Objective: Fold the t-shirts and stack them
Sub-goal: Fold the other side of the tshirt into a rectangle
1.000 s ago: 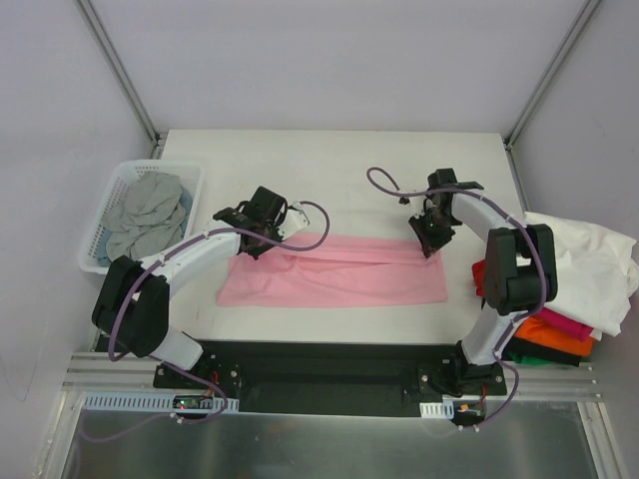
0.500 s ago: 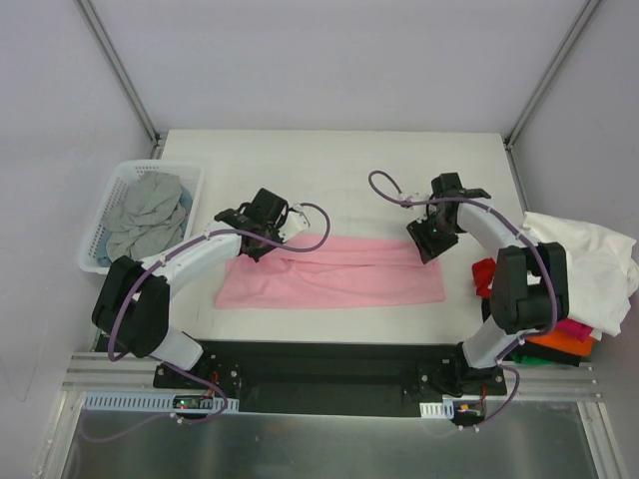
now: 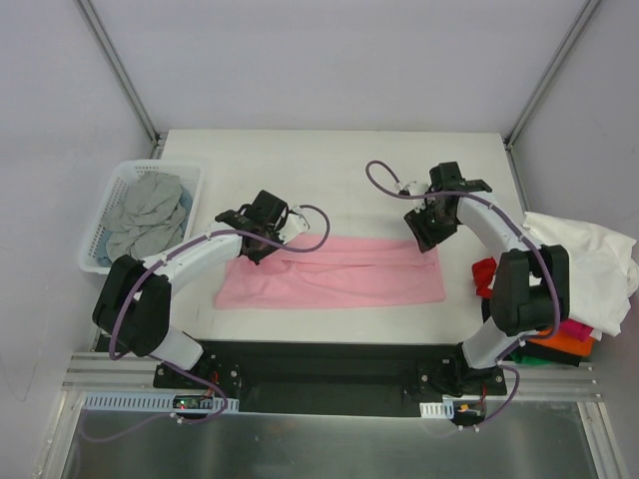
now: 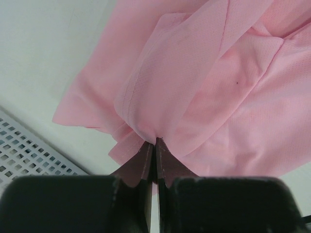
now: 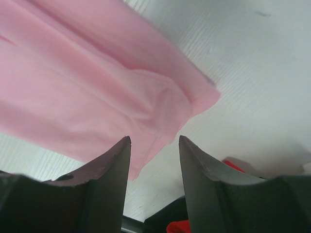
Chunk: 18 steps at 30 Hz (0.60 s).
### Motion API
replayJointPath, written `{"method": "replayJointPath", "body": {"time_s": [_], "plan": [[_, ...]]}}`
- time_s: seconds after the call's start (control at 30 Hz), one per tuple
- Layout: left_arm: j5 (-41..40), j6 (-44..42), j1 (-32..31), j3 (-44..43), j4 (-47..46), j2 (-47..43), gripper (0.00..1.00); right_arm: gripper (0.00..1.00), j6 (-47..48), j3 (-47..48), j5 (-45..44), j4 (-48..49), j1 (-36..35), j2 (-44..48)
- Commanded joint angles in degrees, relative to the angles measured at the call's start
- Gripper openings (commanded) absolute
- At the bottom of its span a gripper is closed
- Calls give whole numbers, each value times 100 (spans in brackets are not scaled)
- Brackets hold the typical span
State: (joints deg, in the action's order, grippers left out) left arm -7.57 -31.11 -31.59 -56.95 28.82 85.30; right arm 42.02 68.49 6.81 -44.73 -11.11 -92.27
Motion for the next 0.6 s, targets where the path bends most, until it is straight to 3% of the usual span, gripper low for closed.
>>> {"method": "replayJointPath", "body": {"time_s": [0.0, 0.57], "plan": [[168, 132, -75, -71, 98, 127, 0, 48, 43, 586, -188, 61, -31, -396], [239, 176, -75, -159, 80, 286, 0, 48, 184, 1141, -250, 316, -5, -1540]]}}
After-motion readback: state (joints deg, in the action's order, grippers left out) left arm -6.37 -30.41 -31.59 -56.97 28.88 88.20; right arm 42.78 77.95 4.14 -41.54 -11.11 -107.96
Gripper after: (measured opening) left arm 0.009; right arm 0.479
